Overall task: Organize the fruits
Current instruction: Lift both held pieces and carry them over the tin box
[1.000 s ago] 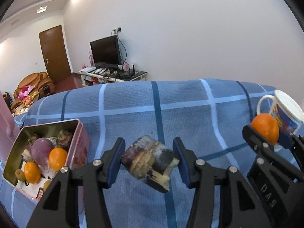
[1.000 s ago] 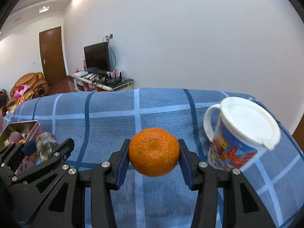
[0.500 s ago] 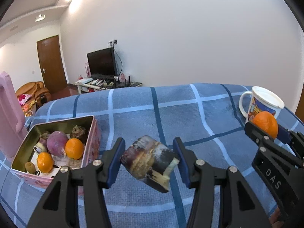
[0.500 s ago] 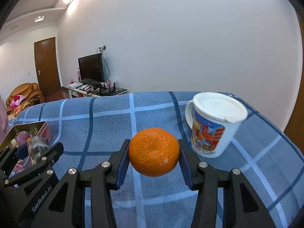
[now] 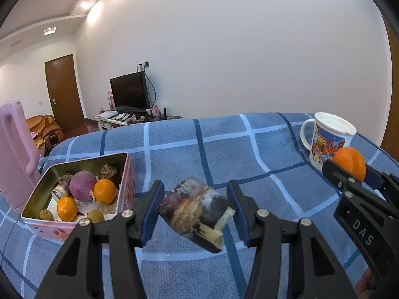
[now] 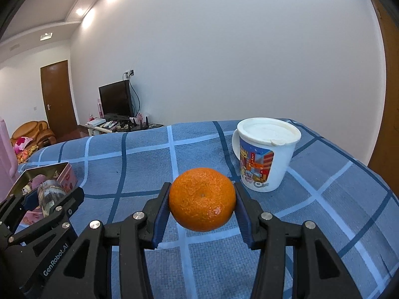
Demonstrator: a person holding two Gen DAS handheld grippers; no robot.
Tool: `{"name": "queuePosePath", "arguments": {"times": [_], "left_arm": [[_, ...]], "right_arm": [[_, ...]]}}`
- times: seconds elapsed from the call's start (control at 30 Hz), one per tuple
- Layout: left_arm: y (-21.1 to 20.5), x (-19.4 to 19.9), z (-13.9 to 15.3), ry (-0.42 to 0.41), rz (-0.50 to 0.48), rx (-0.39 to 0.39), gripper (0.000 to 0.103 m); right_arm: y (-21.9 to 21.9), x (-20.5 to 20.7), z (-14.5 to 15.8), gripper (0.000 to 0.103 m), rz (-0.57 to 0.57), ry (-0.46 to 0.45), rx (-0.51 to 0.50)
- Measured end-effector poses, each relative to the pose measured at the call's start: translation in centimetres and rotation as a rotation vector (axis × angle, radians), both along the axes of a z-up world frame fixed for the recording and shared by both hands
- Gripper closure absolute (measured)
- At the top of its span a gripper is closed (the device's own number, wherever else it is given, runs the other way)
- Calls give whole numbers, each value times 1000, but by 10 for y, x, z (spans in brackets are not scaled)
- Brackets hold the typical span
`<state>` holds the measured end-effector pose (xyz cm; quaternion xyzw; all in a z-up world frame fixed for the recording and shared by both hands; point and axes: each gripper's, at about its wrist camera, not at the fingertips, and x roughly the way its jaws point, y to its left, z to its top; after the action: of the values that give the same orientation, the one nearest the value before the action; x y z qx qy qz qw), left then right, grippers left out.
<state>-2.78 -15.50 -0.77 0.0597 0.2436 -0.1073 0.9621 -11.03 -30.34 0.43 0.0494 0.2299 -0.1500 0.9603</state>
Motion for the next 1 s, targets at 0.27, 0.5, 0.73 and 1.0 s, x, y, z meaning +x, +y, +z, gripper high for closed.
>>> {"name": "queuePosePath", "arguments": {"times": [0.27,0.5,0.73,1.0], "left_arm": [[6,-9,0,-5,-3,1,49],[13,-16,-1,0,-7,-2,49],[13,-19,0,-7,-9,3,49],[15,-23,0,-10,-18,7,49]], "right_arm": [[7,-10,1,53,2,-13,-2],[14,-17,1,53,7,-25,-13],[18,-21,0,53,12,-32,-9],[24,-28,2,53,13,-49,-21]]}}
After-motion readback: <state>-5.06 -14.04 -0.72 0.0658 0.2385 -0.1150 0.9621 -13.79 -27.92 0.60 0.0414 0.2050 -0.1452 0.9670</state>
